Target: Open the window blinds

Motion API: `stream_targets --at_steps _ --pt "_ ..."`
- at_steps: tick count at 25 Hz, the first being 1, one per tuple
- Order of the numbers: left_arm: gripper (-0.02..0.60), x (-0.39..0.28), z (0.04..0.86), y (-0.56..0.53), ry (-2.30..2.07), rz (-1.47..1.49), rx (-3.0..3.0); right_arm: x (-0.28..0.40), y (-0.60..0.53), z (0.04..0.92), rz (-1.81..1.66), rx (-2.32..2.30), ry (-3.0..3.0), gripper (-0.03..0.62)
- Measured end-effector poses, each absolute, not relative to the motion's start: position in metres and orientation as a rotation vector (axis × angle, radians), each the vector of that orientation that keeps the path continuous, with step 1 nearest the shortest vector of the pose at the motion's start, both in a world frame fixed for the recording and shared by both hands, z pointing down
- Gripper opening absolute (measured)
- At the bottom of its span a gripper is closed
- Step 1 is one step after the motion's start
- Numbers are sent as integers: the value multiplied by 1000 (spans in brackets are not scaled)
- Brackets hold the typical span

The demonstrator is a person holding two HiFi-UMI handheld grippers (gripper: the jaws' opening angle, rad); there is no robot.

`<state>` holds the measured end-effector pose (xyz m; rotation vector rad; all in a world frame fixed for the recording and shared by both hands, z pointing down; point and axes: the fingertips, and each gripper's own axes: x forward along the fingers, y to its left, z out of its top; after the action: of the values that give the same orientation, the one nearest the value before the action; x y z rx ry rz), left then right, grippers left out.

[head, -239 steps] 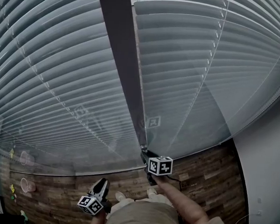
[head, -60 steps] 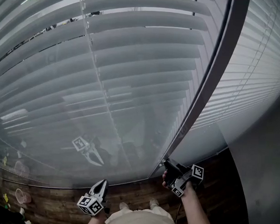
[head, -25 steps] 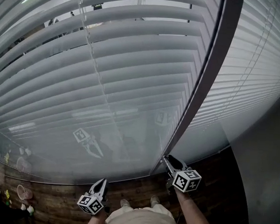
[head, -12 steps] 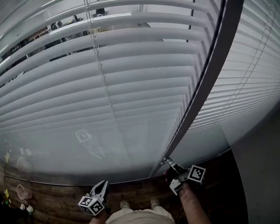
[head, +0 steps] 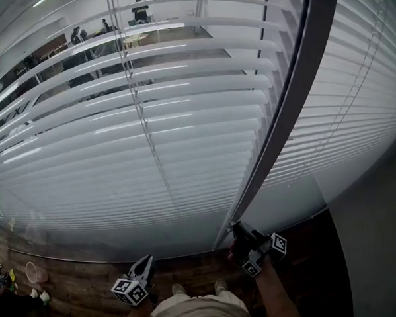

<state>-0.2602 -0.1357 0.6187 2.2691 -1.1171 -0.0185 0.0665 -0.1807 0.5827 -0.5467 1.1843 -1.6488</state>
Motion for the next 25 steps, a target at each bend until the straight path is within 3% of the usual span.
stream_targets --at_steps 6,19,22,25 --pt "15 -257 609 -138 -1122 -24 2275 67 -184 578 -1659 -466 1117 120" --pt "15 -253 594 -143 -1114 -33 2303 69 -189 544 -1449 -936 1698 120" --pt "15 -247 592 -146 -1117 -40 2318 74 -185 529 -1286 -1086 1949 198" --pt "15 -239 595 -144 -1112 -36 2319 82 -171 532 -1182 -1253 2110 210"
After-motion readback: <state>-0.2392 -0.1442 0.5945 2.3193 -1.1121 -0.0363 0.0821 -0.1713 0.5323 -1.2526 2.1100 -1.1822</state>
